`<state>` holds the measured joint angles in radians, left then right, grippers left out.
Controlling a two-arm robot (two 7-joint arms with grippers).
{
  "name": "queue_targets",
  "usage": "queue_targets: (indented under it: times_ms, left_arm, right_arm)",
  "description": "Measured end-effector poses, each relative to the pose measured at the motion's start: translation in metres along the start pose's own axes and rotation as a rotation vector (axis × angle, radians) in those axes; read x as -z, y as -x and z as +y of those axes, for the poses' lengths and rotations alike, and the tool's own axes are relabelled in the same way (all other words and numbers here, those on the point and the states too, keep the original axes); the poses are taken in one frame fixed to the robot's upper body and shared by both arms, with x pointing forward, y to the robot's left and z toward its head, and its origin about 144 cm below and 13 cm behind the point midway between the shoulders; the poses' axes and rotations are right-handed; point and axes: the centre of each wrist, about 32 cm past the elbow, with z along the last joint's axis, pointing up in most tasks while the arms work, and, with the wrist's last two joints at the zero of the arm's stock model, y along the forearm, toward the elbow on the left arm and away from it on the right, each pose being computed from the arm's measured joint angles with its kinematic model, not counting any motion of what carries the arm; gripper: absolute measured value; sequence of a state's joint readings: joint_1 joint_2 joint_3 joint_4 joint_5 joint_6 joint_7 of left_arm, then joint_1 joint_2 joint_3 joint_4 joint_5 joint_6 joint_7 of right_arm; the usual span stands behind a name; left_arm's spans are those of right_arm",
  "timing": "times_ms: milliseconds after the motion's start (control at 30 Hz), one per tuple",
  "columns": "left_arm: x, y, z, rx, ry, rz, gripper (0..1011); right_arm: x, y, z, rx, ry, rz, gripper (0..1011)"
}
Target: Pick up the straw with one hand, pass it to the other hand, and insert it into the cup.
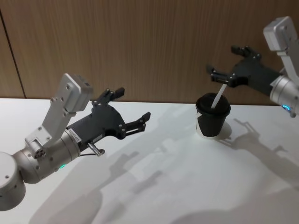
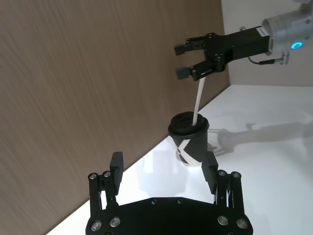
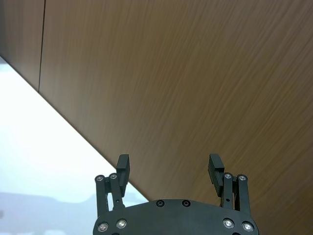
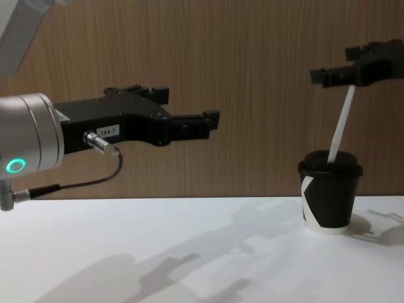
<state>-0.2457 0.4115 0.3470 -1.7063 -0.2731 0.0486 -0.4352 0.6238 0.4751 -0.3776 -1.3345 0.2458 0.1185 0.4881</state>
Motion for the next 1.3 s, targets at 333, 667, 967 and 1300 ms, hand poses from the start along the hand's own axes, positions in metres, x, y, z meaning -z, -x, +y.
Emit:
queue_targets:
  times_ms: [333,667,967,1300]
  left_arm:
    - [0.003,0.0,-0.007,-0.073,0.023,-0.004,1003]
    - [0.007,-0.005,-0.016,-0.111,0.037,0.004,1003]
    - [0.009,-0.012,-0.027,-0.104,0.042,0.001,1003]
    - [0.009,-0.019,-0.039,-0.085,0.052,-0.007,1003]
  right_arm:
    - [0.002,0.002,-0.011,-0.007,-0.016,0.007,1001]
    - [0.007,0.009,-0.019,-0.038,-0.003,0.026,1001]
    - [0.013,0.018,-0.023,-0.07,0.005,0.043,1001]
    - [0.016,0.024,-0.024,-0.086,0.004,0.062,1001]
